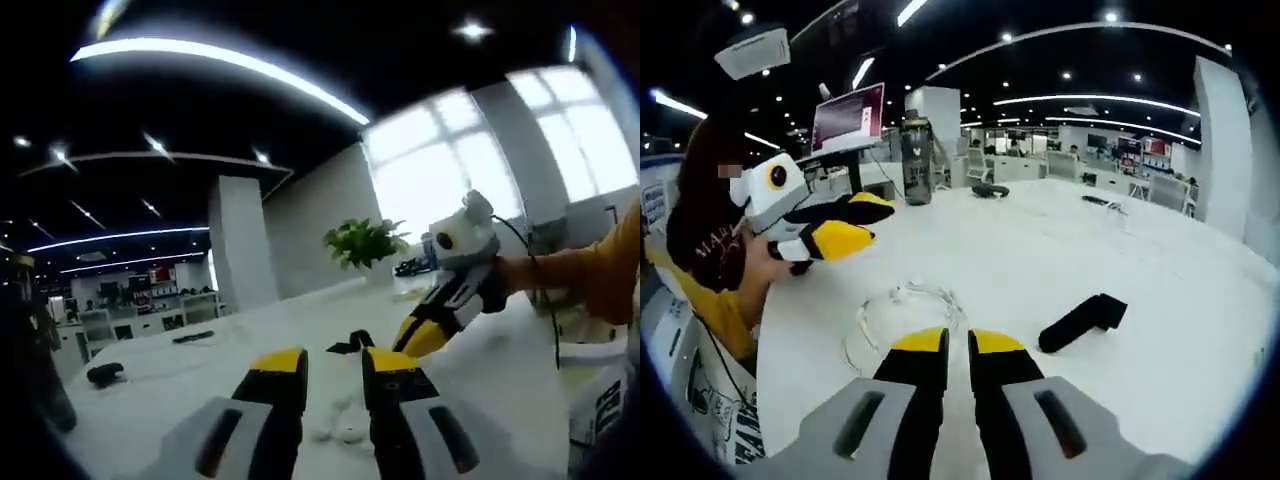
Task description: Peel open the Velcro strap on the desktop, arrange the wired earphones neatly onto it, and close the Velcro strap to secure them.
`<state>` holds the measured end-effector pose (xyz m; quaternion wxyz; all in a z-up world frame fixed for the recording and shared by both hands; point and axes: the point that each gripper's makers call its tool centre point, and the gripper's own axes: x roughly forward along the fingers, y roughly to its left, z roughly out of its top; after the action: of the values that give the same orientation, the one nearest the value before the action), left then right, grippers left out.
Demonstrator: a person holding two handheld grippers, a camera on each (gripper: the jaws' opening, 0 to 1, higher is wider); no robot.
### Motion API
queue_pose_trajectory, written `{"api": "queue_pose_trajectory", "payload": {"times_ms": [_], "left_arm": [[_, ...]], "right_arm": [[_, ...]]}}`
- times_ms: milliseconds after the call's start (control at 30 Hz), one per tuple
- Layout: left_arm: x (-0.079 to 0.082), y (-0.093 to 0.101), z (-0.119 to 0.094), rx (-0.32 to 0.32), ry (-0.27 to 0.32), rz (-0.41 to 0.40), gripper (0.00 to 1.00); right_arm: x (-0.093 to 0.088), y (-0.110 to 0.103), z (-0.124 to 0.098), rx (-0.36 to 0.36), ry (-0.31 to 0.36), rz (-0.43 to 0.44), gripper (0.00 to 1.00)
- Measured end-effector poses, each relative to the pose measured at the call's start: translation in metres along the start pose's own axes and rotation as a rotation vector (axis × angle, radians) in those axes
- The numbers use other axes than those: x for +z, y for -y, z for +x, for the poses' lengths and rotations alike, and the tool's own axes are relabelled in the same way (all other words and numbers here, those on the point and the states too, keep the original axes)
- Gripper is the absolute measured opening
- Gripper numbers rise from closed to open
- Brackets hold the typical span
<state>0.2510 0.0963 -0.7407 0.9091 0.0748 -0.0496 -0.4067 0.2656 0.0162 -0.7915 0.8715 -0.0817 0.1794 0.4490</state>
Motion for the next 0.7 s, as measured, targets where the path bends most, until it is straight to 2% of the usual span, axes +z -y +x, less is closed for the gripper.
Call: {"api": "queue_pose_trajectory", "payload": {"times_ms": [67, 167, 400, 567, 700], "left_arm": [[-0.003, 0.001, -0.001, 0.015, -0.006, 0.037, 0.26], [-0.007, 0.001, -0.003, 0.026, -0.009, 0.058, 0.26], [-0.003, 0.0, -0.008, 0.045, 0.012, 0.066, 0.26], [-0.003, -0.004, -0.011, 0.059, 0.017, 0.062, 0.26], [-0.002, -0.005, -0.014, 0.068, 0.014, 0.094, 0.26]], "right_arm": [[-0.003, -0.003, 0.002, 0.015, -0.016, 0.04, 0.11], [-0.009, 0.0, 0.003, -0.021, -0.047, -0.002, 0.12], [-0.019, -0.002, 0.011, -0.028, -0.109, 0.0, 0.12], [-0.016, -0.002, 0.013, -0.04, -0.111, -0.015, 0.05], [-0.012, -0.001, 0.011, -0.057, -0.098, -0.036, 0.05]]}}
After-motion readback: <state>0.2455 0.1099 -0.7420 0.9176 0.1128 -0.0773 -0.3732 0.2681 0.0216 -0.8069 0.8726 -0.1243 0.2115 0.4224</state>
